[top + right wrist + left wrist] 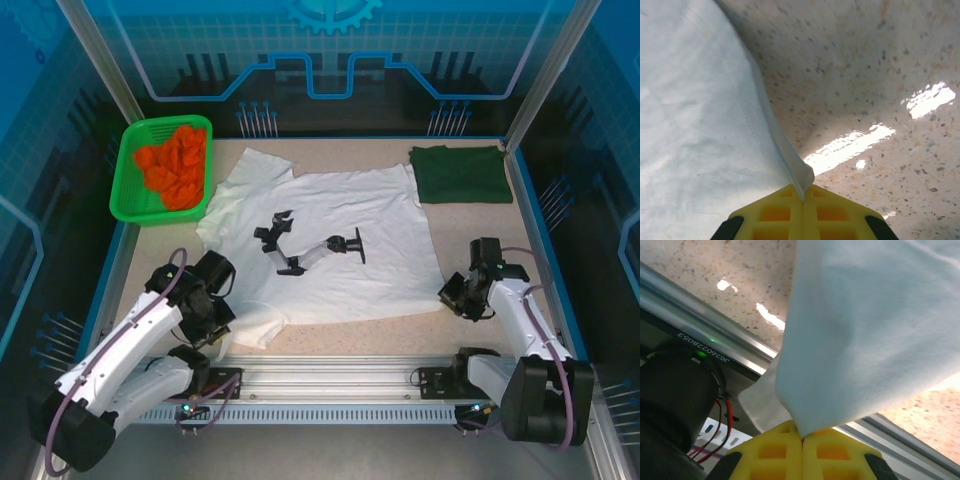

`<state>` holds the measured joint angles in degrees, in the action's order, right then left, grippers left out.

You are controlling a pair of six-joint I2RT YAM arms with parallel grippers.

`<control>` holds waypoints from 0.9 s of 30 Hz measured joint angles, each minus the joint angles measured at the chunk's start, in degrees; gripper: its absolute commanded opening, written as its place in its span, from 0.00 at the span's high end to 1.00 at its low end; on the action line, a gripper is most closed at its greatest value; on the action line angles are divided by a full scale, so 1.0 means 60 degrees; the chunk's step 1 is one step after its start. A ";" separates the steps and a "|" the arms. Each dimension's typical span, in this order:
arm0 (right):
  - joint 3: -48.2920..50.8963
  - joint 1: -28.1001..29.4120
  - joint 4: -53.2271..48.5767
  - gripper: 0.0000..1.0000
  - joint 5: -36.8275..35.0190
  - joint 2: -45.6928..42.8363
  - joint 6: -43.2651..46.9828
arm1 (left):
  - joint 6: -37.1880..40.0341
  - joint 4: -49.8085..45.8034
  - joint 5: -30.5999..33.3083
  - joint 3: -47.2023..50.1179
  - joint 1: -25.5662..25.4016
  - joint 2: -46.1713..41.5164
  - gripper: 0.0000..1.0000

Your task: Fold and stack the t-shirts

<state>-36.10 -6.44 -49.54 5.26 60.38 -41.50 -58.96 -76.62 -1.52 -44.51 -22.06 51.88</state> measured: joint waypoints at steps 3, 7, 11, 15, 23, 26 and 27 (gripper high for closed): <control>-0.0867 0.0015 -0.0066 1.00 0.0011 0.0437 -0.0004 | 0.0426 0.0182 -0.0576 -0.0204 0.1086 0.0321 1.00; -0.2419 0.0251 -0.0117 1.00 0.0015 0.1588 0.0000 | 0.0732 0.0882 -0.1330 -0.0514 0.2131 0.1140 1.00; -0.4182 0.0495 -0.0160 1.00 0.0018 0.3213 0.0080 | 0.0951 0.1851 -0.1942 -0.1694 0.2779 0.2765 1.00; -0.6138 0.0532 -0.0437 1.00 0.0007 0.5202 0.0222 | 0.1344 0.2736 -0.2113 -0.3056 0.3614 0.4415 1.00; -0.9959 0.0543 -0.1271 1.00 0.0095 0.8816 0.0317 | 0.2091 0.3391 -0.2397 -0.5818 0.5020 0.7719 0.89; -1.0987 0.0576 -0.1614 0.70 0.0237 0.9839 0.0208 | 0.2371 0.3355 -0.2371 -0.7034 0.5034 0.9020 0.54; -1.1202 0.0576 -0.1705 0.62 0.0277 1.0072 0.0222 | 0.2422 0.3330 -0.2342 -0.7340 0.5034 0.9296 0.46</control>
<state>-103.31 -2.98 -59.77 6.92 120.81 -40.16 -44.42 -56.64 -15.57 -88.55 8.14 107.66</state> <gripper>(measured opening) 0.188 0.396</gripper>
